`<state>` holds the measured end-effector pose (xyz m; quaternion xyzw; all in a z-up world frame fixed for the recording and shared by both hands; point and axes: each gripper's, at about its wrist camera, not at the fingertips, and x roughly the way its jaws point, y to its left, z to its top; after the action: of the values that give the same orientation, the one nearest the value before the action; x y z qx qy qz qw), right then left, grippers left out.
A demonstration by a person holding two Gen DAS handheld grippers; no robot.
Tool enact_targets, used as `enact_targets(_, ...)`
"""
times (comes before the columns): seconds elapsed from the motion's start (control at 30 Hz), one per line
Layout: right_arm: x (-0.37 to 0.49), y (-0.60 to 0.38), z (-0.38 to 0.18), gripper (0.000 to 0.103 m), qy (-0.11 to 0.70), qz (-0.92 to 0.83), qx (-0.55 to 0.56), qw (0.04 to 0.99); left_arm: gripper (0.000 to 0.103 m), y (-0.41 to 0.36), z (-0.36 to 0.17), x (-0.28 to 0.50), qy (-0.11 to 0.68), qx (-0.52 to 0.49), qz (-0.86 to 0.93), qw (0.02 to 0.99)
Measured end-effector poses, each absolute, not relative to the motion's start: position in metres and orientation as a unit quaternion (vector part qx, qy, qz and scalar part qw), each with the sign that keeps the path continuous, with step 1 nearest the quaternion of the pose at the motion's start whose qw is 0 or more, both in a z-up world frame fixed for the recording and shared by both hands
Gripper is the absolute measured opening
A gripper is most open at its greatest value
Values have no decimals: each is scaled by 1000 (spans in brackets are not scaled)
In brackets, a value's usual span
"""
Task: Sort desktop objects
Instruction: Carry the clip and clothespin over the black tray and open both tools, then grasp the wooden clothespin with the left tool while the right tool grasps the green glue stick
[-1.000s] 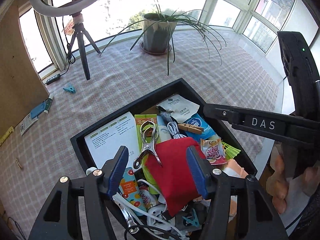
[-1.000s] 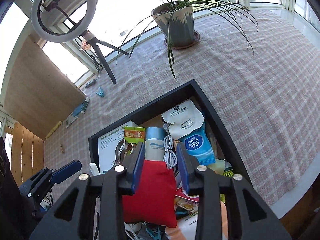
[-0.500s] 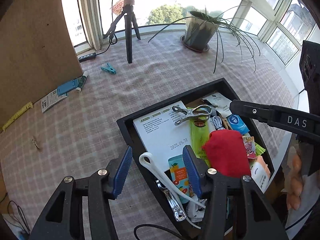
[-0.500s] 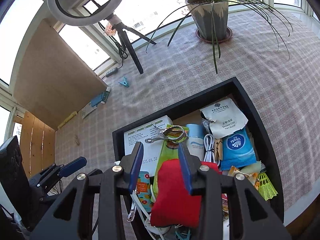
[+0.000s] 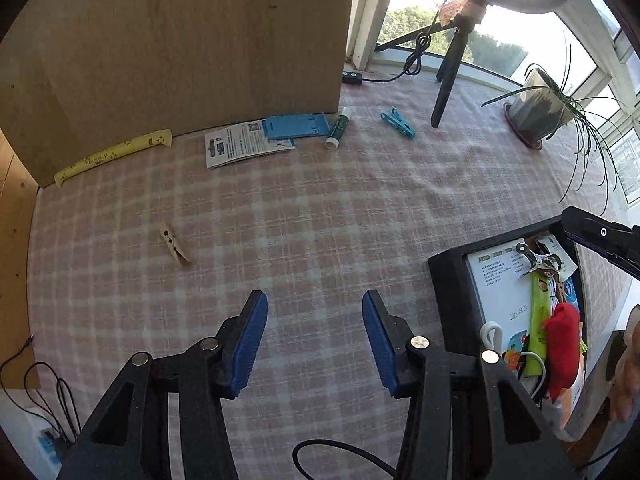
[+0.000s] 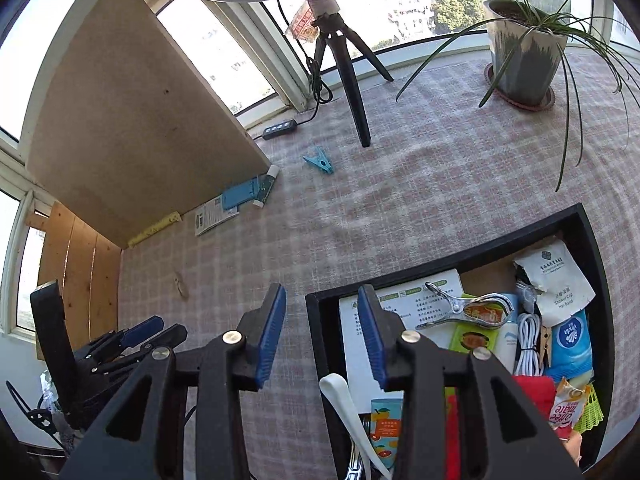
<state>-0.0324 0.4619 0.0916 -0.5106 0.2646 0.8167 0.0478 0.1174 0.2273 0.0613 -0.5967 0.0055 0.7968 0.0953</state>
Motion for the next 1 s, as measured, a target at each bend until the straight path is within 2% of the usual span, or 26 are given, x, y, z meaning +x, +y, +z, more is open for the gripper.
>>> enact_targets(0.27, -112, 426, 67, 37, 244, 810, -532, 31, 45, 161, 30, 72, -36, -615, 786, 42)
enact_targets(0.47, -175, 408, 33, 37, 225, 797, -559, 30, 39, 131, 2, 44, -65, -628, 776, 11)
enact_targets(0.63, -219, 407, 3, 37, 250, 778, -575, 37, 38, 116, -16, 31, -82, -634, 769, 2)
enact_targets(1.0, -269, 393, -36, 36, 230, 768, -595, 56, 36, 109, -39, 20, -86, -647, 758, 0)
